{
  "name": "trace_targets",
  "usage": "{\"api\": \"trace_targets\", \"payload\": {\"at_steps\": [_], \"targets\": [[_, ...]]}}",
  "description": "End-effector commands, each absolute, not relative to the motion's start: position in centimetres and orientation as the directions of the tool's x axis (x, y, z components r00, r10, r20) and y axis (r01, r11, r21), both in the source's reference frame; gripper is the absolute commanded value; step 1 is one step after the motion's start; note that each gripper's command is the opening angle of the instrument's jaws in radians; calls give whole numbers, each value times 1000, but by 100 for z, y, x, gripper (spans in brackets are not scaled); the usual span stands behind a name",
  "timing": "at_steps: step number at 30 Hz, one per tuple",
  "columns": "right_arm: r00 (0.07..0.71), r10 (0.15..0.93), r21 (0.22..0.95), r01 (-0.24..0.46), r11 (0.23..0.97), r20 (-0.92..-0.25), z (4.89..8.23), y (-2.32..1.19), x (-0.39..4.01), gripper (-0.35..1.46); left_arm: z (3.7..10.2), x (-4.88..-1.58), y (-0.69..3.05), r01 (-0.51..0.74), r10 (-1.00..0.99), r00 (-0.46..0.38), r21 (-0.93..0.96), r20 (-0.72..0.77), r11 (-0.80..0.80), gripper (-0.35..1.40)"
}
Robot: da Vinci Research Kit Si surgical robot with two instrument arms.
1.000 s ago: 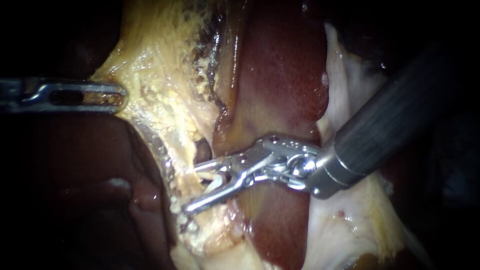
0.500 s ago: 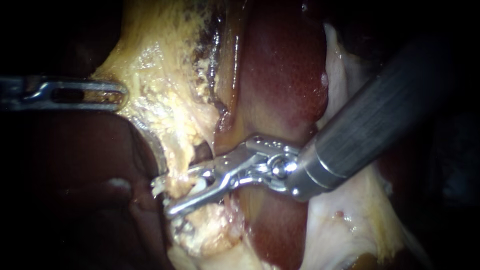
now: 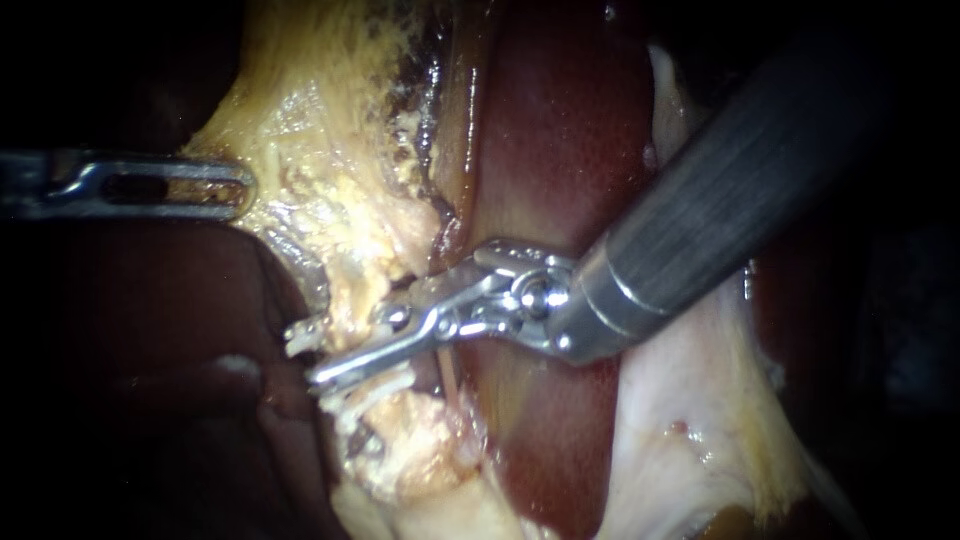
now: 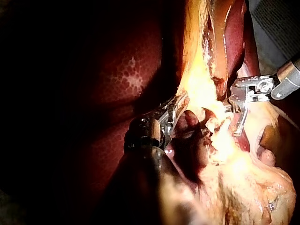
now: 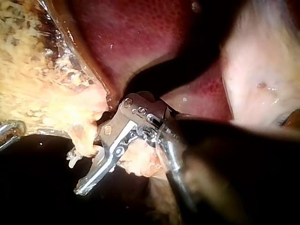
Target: Clipping third clip left tube
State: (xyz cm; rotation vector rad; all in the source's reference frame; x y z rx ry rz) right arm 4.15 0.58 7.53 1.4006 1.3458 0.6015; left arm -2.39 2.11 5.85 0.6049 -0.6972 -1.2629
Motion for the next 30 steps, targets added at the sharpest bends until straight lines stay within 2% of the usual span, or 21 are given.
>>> {"api": "trace_targets", "payload": {"at_steps": [1, 5, 7, 8, 9, 10, 11, 14, 17, 30], "targets": [[239, 925, 902, 391, 185, -294, 752, 58, 416, 45, 585, -239, 211, 636, -979, 155, 744, 136, 204, -35], [243, 928, 906, 385, 175, -283, 753, 59, 417, 41, 584, -239, 211, 636, -979, 155, 744, 136, 204, -35], [240, 929, 908, 381, 176, -281, 755, 60, 417, 33, 584, -239, 211, 636, -979, 155, 744, 136, 204, -35], [236, 931, 909, 377, 177, -280, 757, 61, 416, 23, 584, -239, 211, 636, -979, 155, 744, 136, 204, -35], [229, 933, 912, 370, 179, -276, 759, 63, 415, 2, 584, -239, 211, 636, -979, 155, 744, 136, 204, -35], [218, 939, 919, 353, 177, -265, 764, 65, 413, -27, 584, -239, 211, 636, -979, 155, 744, 136, 204, -35], [217, 941, 922, 347, 174, -259, 767, 67, 412, -35, 584, -239, 211, 637, -979, 155, 744, 136, 204, -35], [237, 936, 922, 349, 167, -260, 778, 74, 406, -35, 584, -240, 211, 637, -979, 155, 744, 136, 204, -35], [246, 941, 933, 330, 144, -232, 785, 77, 399, -35, 584, -240, 211, 637, -979, 155, 744, 136, 204, -35], [262, 940, 934, 334, 125, -220, 777, 71, 401, -35, 584, -240, 211, 637, -979, 154, 744, 135, 203, -35]]}}
